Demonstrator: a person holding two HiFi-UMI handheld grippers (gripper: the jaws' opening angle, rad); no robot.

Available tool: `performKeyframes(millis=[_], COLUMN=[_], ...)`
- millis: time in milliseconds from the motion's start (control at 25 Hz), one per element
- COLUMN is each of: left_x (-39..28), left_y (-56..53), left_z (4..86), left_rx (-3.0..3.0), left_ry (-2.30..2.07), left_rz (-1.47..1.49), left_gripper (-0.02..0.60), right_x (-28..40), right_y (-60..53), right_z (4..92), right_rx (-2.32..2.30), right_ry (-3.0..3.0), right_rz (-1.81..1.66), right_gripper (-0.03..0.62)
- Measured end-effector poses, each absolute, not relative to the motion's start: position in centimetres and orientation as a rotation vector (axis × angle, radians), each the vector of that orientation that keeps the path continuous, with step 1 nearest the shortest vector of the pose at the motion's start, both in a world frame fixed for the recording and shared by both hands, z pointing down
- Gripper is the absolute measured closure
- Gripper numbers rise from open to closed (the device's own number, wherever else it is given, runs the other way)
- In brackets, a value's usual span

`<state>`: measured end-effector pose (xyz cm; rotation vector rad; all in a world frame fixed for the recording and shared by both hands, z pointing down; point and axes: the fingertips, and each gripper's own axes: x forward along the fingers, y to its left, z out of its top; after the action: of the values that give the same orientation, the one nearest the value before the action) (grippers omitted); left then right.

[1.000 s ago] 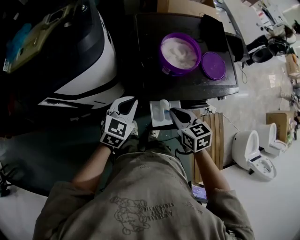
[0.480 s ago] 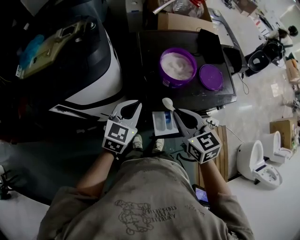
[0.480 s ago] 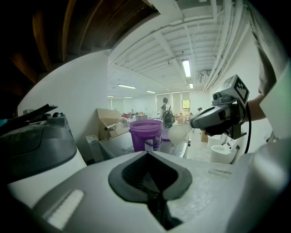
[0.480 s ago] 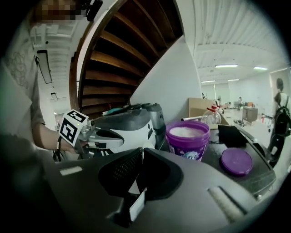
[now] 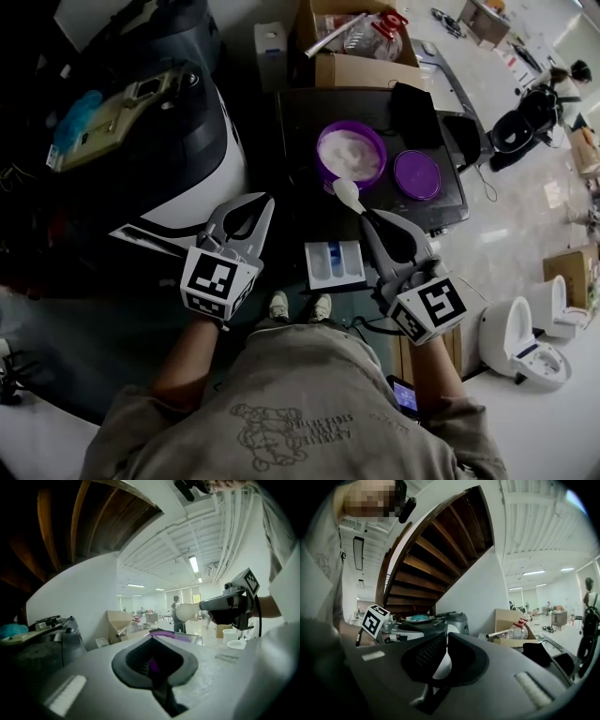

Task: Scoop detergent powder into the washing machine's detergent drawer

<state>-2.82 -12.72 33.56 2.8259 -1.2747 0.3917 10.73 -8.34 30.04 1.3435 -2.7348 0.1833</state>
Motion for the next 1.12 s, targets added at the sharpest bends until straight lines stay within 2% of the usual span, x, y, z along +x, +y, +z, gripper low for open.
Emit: performKeyframes(millis=[520, 1120], left_x=[-1.9, -2.5], left_y=[-11.1, -11.2], left_z=[26.8, 26.1], left_rx=[2.947, 2.926], left_ry=[-1.291, -1.303], left_rz=[0.288, 0.260], left_gripper=[0.581, 0.581], right_x=[14.6, 16.7], right_y=[-7.2, -7.0], right_z=[22.0, 21.9], right_rx=[1.586, 1.665], right_ry=[-2.790, -2.731], right_rz=[-0.014, -0.039], right_gripper=[0.557, 0.560])
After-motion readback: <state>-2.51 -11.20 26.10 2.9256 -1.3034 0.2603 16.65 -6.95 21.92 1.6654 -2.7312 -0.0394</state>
